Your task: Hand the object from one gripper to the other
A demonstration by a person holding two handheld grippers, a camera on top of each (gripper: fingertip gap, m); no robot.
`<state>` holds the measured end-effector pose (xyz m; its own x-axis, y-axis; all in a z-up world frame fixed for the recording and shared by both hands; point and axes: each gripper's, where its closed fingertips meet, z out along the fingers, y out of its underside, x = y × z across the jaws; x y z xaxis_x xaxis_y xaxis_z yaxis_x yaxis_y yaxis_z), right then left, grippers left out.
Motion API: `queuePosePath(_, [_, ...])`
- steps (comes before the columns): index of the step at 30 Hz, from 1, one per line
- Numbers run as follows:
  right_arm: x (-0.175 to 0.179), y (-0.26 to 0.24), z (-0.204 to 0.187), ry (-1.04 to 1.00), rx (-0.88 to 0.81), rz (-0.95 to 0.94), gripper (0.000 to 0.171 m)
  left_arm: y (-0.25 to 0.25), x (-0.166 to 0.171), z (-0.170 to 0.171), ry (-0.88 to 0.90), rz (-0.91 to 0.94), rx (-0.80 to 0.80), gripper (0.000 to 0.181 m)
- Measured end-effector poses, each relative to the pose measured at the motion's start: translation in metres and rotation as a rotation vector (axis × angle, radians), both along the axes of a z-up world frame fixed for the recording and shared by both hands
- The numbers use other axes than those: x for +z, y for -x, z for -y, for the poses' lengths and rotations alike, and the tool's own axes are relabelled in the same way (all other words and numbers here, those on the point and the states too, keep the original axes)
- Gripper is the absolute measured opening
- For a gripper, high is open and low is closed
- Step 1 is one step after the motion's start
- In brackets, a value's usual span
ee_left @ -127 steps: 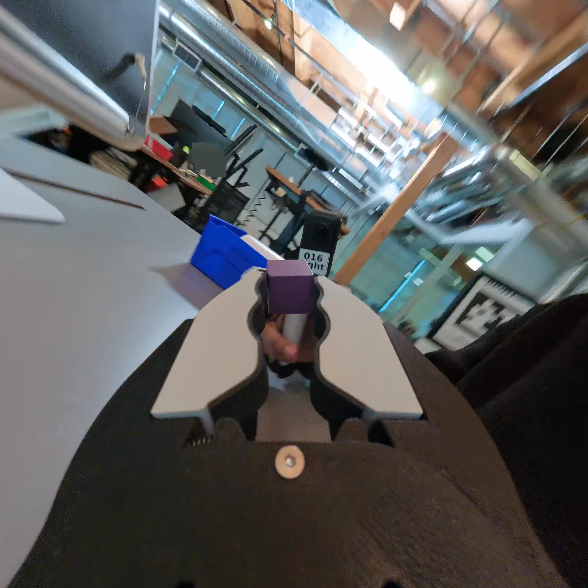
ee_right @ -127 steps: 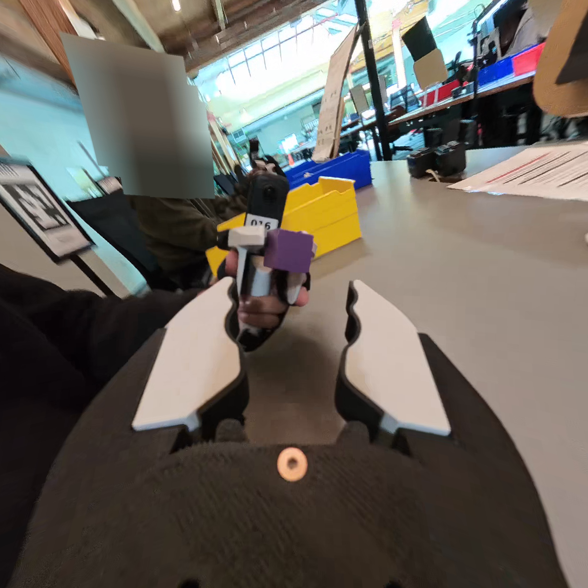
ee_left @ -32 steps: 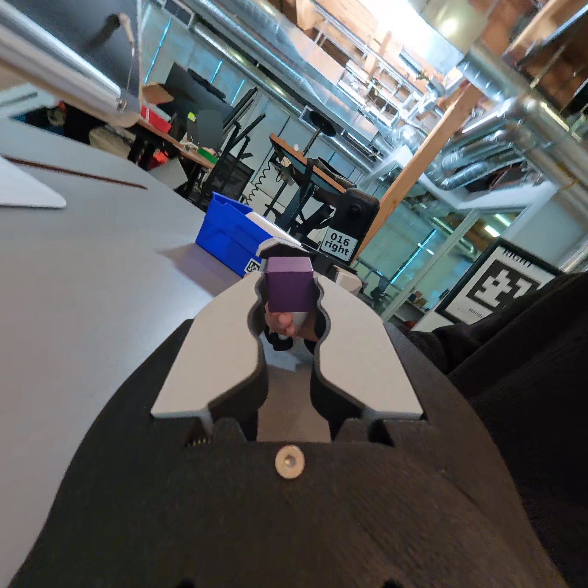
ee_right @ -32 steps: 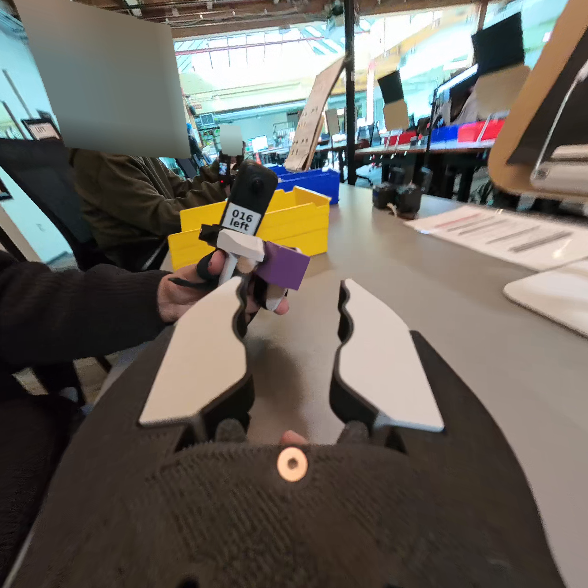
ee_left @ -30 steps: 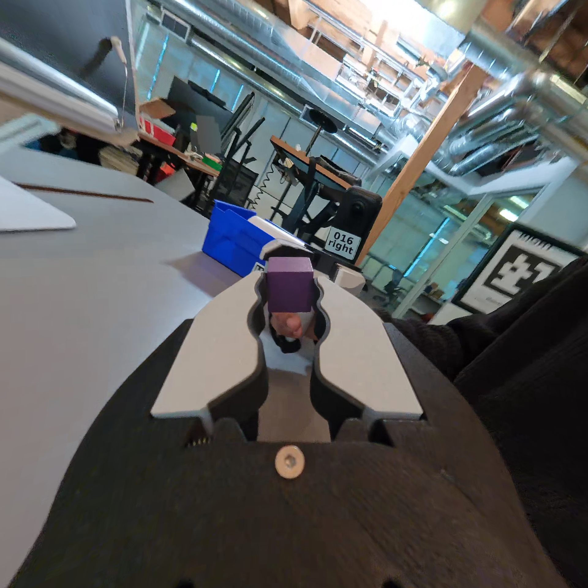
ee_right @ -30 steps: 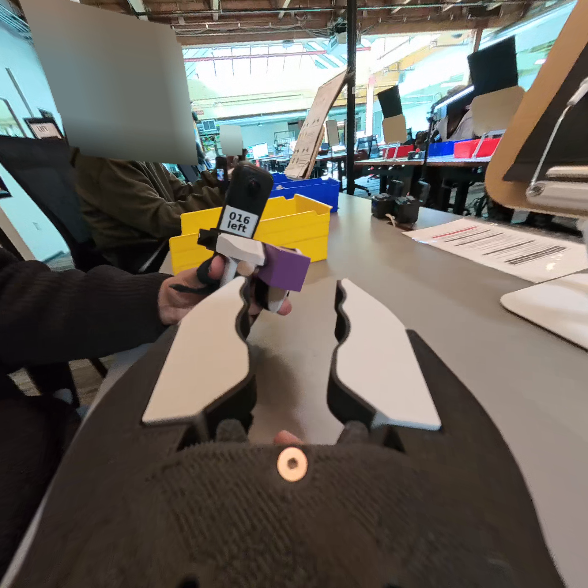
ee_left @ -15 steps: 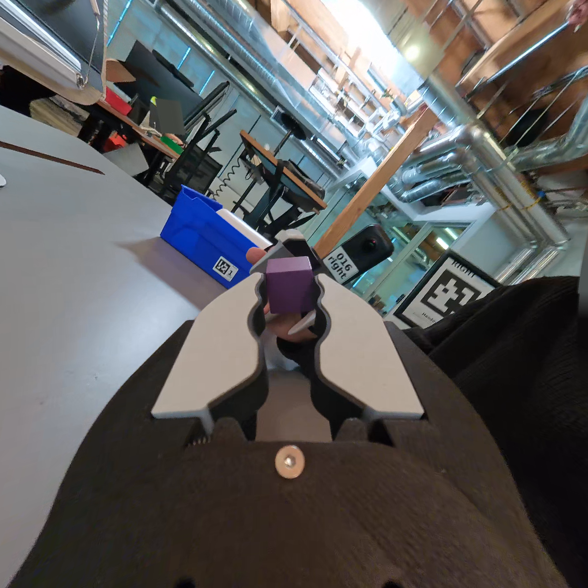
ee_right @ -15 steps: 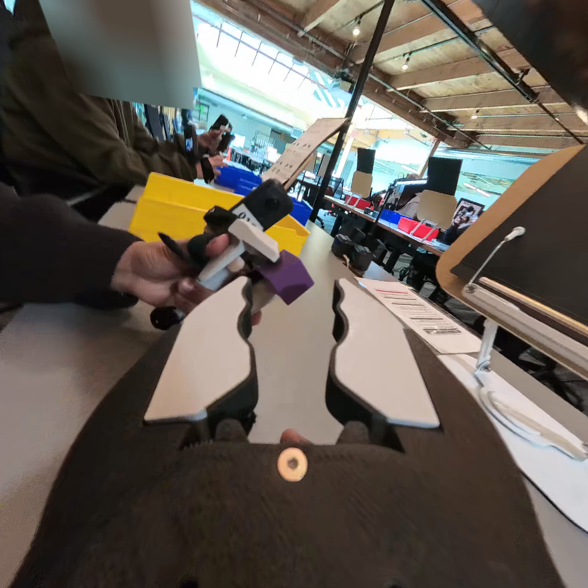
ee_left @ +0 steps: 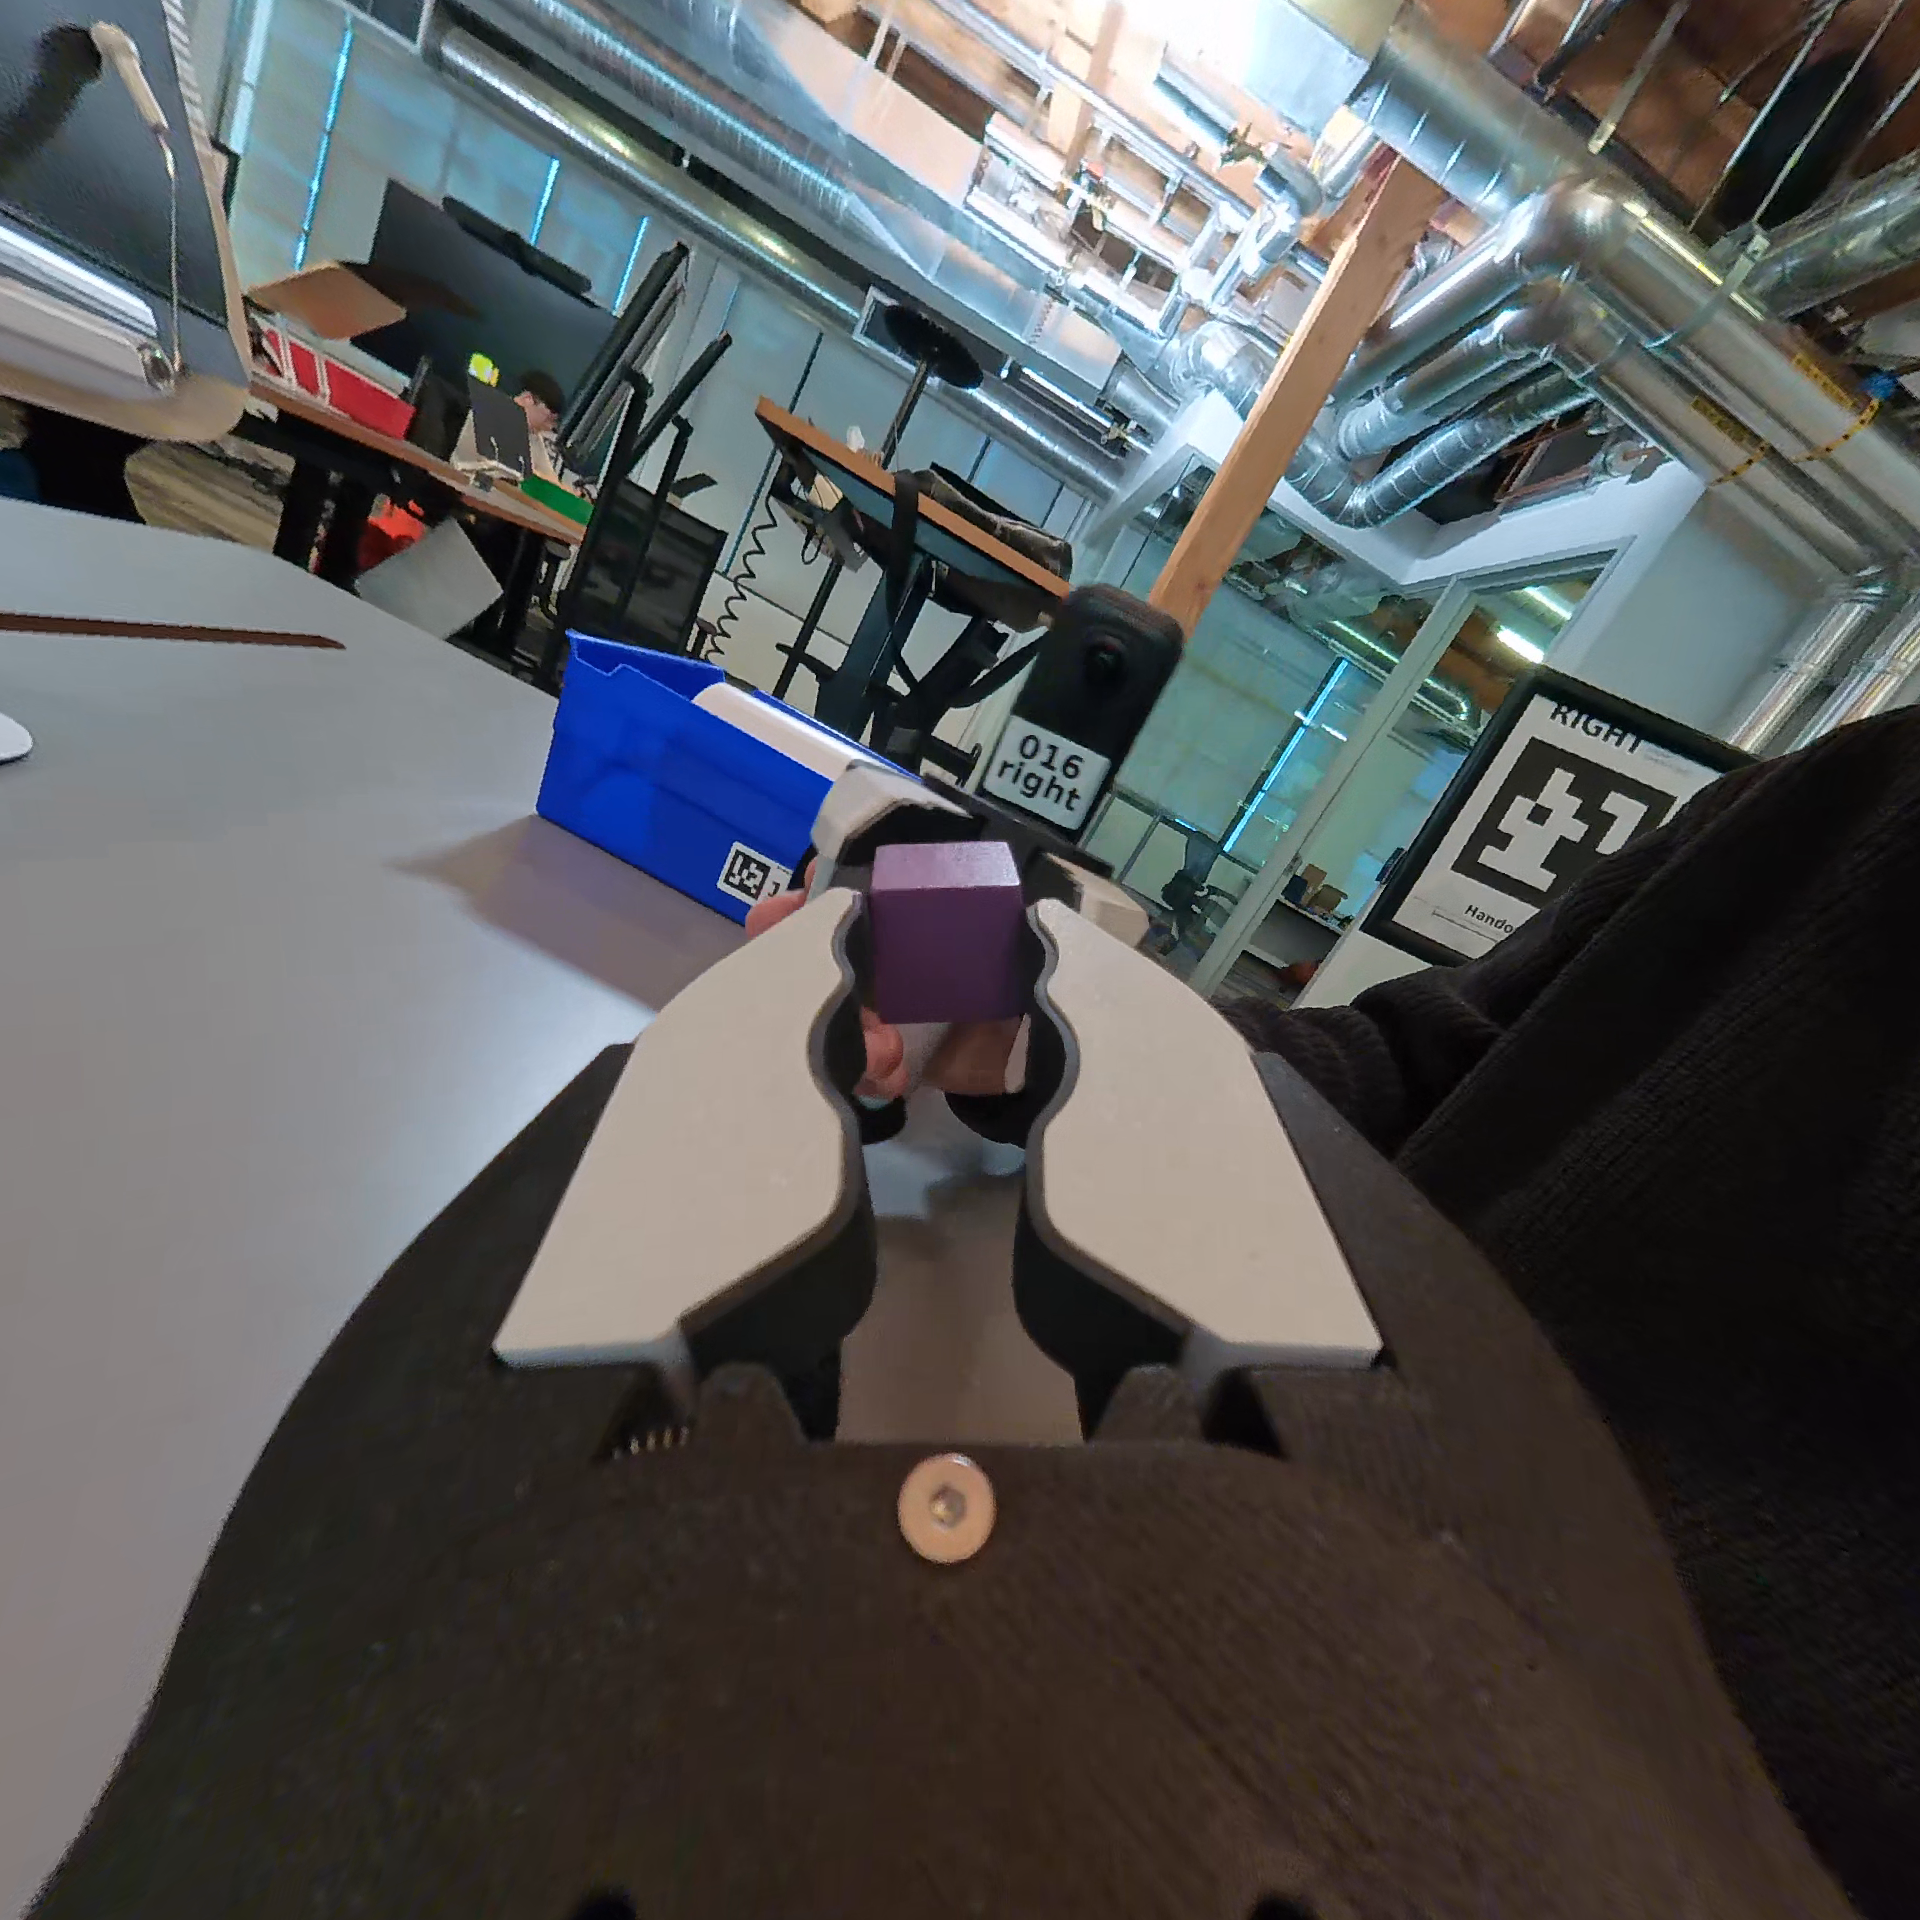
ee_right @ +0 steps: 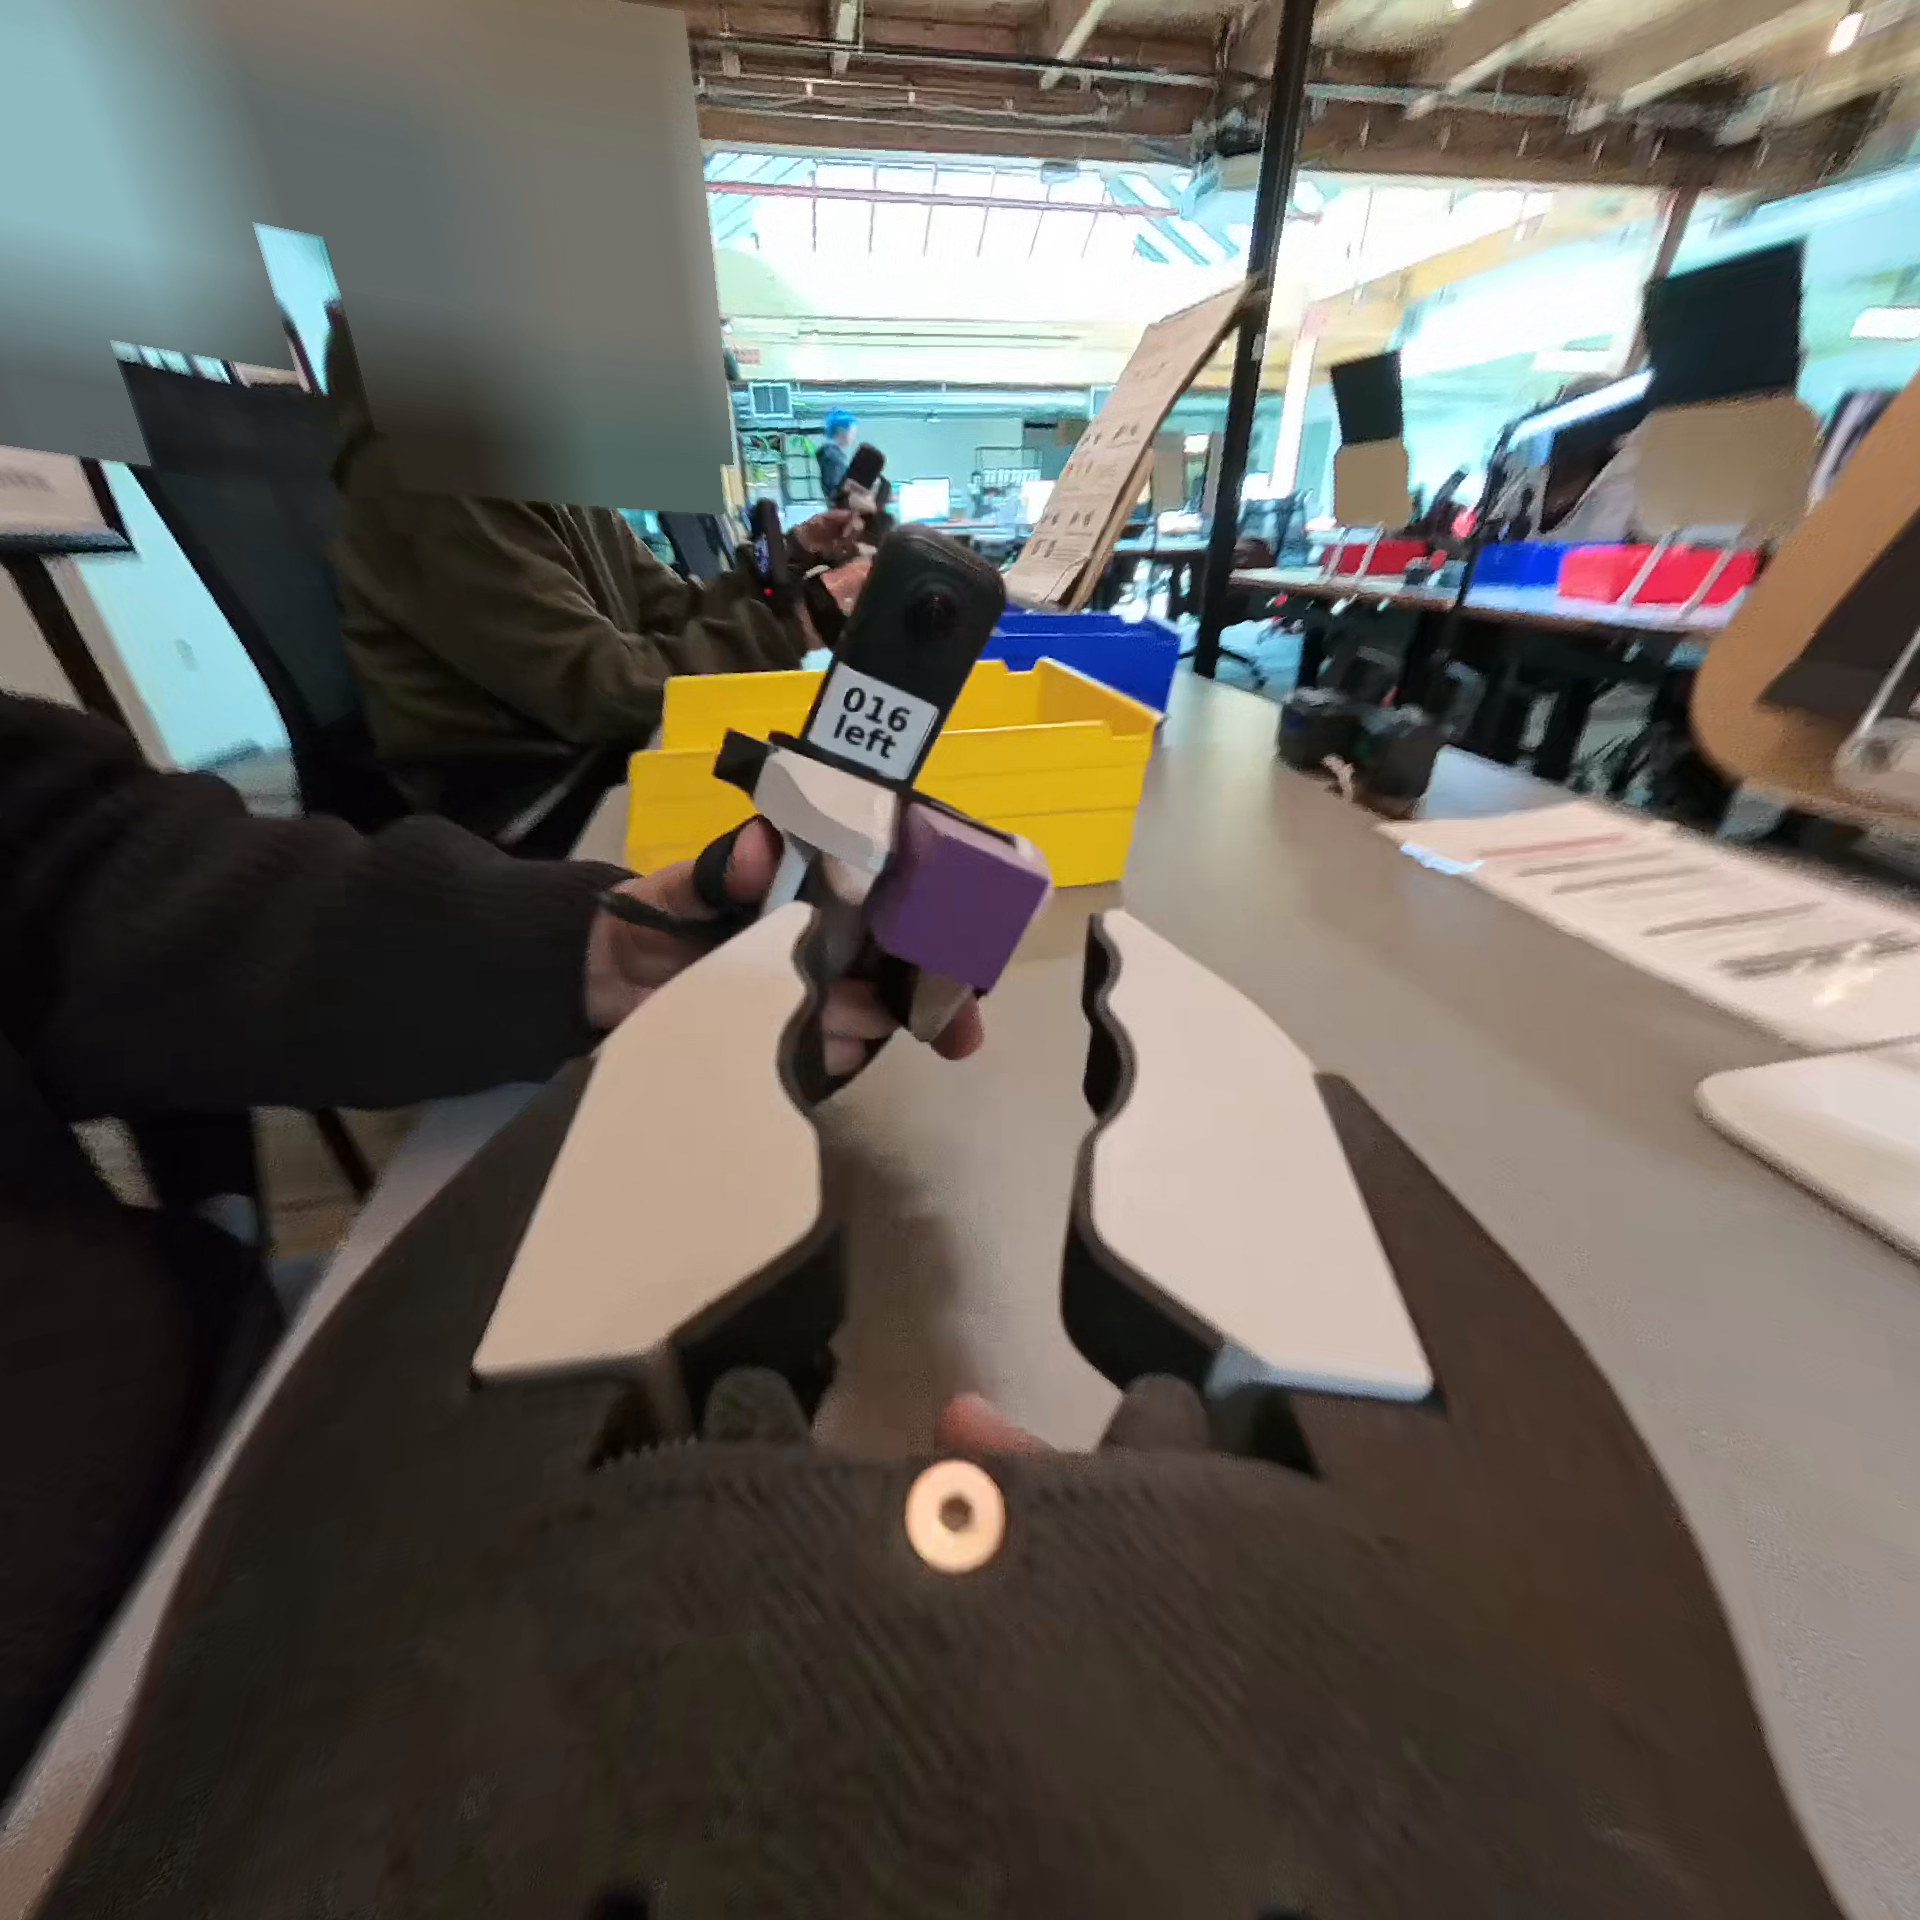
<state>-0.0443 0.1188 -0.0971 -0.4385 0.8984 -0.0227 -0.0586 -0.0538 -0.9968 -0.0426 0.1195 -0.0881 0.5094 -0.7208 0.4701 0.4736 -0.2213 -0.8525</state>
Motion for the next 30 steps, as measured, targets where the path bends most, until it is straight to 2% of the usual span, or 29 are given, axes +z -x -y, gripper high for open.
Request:
queuePosePath(4, [-0.001, -0.001, -0.002, 0.227, 0.093, 0.114, 0.045, -0.007, -0.002, 0.001, -0.032, -0.074, 0.004, 0.027])
queuePosePath(6, [0.000, -0.002, -0.003, 0.270, 0.107, 0.123, 0.042, -0.012, -0.004, 0.002, -0.044, -0.111, -0.001, 0.027])
queuePosePath(11, [-0.003, -0.003, 0.001, 0.228, 0.121, 0.143, 0.026, -0.013, -0.005, 0.000, -0.037, -0.113, 0.004, 0.027])
queuePosePath(26, [-0.001, -0.002, 0.000, 0.247, 0.111, 0.151, 0.026, -0.011, -0.002, -0.001, -0.038, -0.063, 0.004, 0.027])
queuePosePath(30, [0.004, -0.004, -0.010, 0.299, 0.095, 0.135, 0.026, -0.007, -0.001, -0.002, -0.046, -0.073, 0.038, 0.034])
